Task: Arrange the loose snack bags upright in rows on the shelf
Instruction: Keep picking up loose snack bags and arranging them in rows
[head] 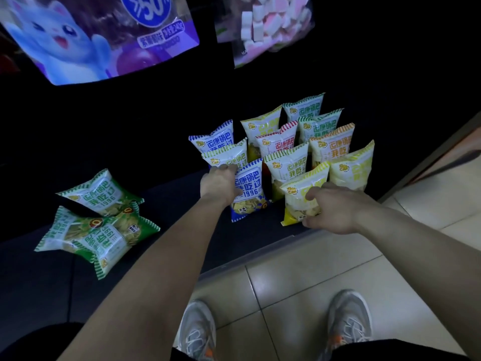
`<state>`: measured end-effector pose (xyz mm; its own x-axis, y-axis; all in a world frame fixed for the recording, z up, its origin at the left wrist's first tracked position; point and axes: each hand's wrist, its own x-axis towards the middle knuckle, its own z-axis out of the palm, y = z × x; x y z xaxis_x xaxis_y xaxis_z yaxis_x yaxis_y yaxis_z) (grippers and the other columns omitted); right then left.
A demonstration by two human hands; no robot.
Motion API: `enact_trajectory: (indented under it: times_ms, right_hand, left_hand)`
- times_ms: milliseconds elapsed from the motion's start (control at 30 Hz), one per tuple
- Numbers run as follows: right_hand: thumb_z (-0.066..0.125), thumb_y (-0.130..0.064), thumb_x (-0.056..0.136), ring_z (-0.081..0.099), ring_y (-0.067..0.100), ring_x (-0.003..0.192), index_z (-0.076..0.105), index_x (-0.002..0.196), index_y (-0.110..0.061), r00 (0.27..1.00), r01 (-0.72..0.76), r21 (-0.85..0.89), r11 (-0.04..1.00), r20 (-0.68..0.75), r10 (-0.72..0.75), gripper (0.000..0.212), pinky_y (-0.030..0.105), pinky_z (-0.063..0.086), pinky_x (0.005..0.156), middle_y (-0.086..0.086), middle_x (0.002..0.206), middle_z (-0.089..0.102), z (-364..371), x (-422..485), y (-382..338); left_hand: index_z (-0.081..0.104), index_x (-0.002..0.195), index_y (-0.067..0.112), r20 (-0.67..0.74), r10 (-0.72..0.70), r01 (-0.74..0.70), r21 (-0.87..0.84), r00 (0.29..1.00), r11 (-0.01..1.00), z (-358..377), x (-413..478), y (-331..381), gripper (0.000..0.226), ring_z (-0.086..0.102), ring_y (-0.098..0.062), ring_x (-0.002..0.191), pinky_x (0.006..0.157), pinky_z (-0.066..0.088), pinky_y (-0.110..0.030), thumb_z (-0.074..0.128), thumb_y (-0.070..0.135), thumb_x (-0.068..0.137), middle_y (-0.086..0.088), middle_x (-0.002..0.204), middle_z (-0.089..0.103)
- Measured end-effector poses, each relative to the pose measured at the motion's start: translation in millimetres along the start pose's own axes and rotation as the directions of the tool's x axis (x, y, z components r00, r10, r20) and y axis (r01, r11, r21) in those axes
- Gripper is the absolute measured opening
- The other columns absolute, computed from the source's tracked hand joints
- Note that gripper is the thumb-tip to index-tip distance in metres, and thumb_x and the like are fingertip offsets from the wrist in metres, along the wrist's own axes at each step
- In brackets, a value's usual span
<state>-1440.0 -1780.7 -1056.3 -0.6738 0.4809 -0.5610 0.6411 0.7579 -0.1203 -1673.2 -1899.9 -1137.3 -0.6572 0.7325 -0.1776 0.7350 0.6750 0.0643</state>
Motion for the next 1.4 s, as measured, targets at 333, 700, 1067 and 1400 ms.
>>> enact_trajectory:
  times_ms: [333,700,1067,1400]
  right_hand:
    - [0.059,-0.059,0.087,0.048,0.029,0.127,0.044,0.140,-0.026,0.986,0.143,-0.083,0.986,-0.079,-0.150,0.064,0.039,0.041,0.088,0.005,0.139,0.044,-22.4,-18.0,-59.4]
    - [0.058,-0.054,0.091,0.045,0.031,0.131,0.033,0.149,-0.025,0.890,0.415,-0.165,0.895,-0.132,-0.437,0.070,0.046,0.040,0.101,0.006,0.147,0.039,-0.9,-60.8,-184.9]
    - [0.061,-0.052,0.091,0.049,0.028,0.129,0.031,0.152,-0.021,0.925,0.372,0.114,0.921,0.038,-0.378,0.074,0.043,0.047,0.099,0.007,0.153,0.035,71.4,61.8,-320.7]
    - [0.054,-0.074,0.083,0.040,0.038,0.135,0.027,0.150,-0.010,0.977,0.185,0.261,0.947,0.059,-0.207,0.096,0.052,0.037,0.106,0.016,0.150,0.038,135.2,169.0,-417.6]
  left_hand:
    - [0.042,0.143,0.022,0.050,-0.008,0.007,0.025,0.999,1.000,-83.1,-53.6,-23.1,0.067,0.048,-0.027,0.124,0.097,0.046,-0.044,0.067,0.047,0.086,-0.007,0.137,0.050]
    - [0.033,0.150,0.026,0.151,-0.145,0.126,0.126,0.978,0.984,-144.8,-237.6,-162.0,0.070,0.047,-0.027,0.130,0.099,0.046,-0.043,0.058,0.055,0.091,-0.005,0.148,0.042]
    - [0.031,0.151,0.022,0.302,-0.348,0.410,-0.173,0.887,0.895,-74.3,-273.8,-303.0,0.081,0.045,-0.025,0.132,0.107,0.040,-0.036,0.067,0.052,0.085,-0.008,0.147,0.045]
    - [0.031,0.151,0.029,0.297,-0.388,0.467,-0.272,0.872,0.842,-32.7,-274.6,-343.3,0.076,0.038,-0.019,0.139,0.111,0.036,-0.037,0.064,0.053,0.087,-0.004,0.151,0.041]
